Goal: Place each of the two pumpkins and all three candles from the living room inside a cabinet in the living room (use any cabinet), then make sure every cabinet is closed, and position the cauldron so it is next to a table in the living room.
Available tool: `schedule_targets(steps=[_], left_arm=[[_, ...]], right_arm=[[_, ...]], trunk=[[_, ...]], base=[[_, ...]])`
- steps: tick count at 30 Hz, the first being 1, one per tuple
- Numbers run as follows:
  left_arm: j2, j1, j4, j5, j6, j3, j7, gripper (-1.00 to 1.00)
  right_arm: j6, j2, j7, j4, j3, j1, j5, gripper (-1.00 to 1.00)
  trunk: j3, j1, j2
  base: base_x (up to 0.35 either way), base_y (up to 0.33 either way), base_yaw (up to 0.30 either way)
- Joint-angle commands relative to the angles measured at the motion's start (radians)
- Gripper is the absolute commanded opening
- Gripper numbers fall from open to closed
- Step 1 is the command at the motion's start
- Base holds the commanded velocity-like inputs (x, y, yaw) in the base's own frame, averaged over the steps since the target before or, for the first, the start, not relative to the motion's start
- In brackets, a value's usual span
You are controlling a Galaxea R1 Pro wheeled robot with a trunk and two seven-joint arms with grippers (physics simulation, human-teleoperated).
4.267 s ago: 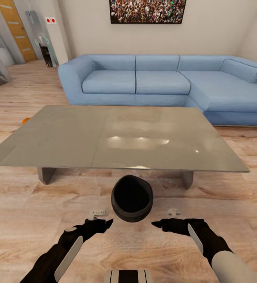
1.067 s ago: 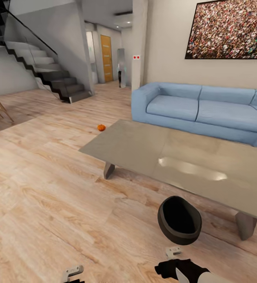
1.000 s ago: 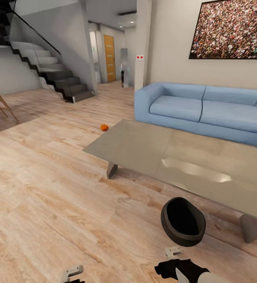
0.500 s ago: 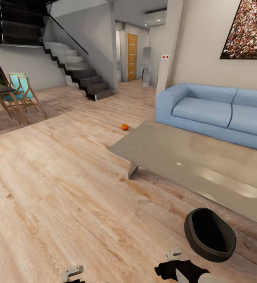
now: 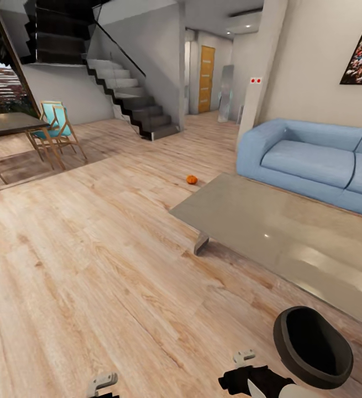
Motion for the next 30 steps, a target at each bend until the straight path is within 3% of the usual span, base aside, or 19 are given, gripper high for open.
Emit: schedule_targets(steps=[1, 3, 4, 6, 15, 30], left_arm=[[0.000, 0.000, 0.000, 0.000, 0.000, 0.000, 0.000, 1.00], [0.000, 0.000, 0.000, 0.000, 0.000, 0.000, 0.000, 1.00], [0.000, 0.000, 0.000, 0.000, 0.000, 0.000, 0.000, 1.00], [0.000, 0.000, 0.000, 0.000, -0.001, 0.000, 0.000, 1.00], [0.000, 0.000, 0.000, -0.001, -0.002, 0.000, 0.000, 1.00], [0.000, 0.000, 0.000, 0.000, -0.003, 0.000, -0.002, 1.00]], right_arm=[[0.000, 0.000, 0.000, 0.000, 0.000, 0.000, 0.021, 1.00], [-0.001, 0.000, 0.001, 0.000, 0.000, 0.001, 0.052, 1.00], [-0.001, -0.001, 0.002, 0.000, 0.000, 0.001, 0.091, 1.00], [-0.001, -0.004, 0.002, 0.000, -0.001, 0.001, 0.105, 1.00], [-0.038, 0.000, 0.004, -0.001, -0.002, 0.002, 0.109, 1.00], [-0.053, 0.001, 0.002, -0.001, -0.002, 0.002, 0.112, 1.00]], trunk=[[0.003, -0.004, 0.007], [0.009, -0.012, 0.021], [0.012, -0.015, 0.028], [0.019, -0.023, 0.042], [0.044, -0.058, 0.105], [0.023, -0.058, 0.105]], base=[[0.000, 0.000, 0.022], [0.000, 0.000, 0.015], [0.000, 0.000, 0.004], [0.000, 0.000, 0.002], [0.000, 0.000, 0.062], [0.000, 0.000, 0.138]])
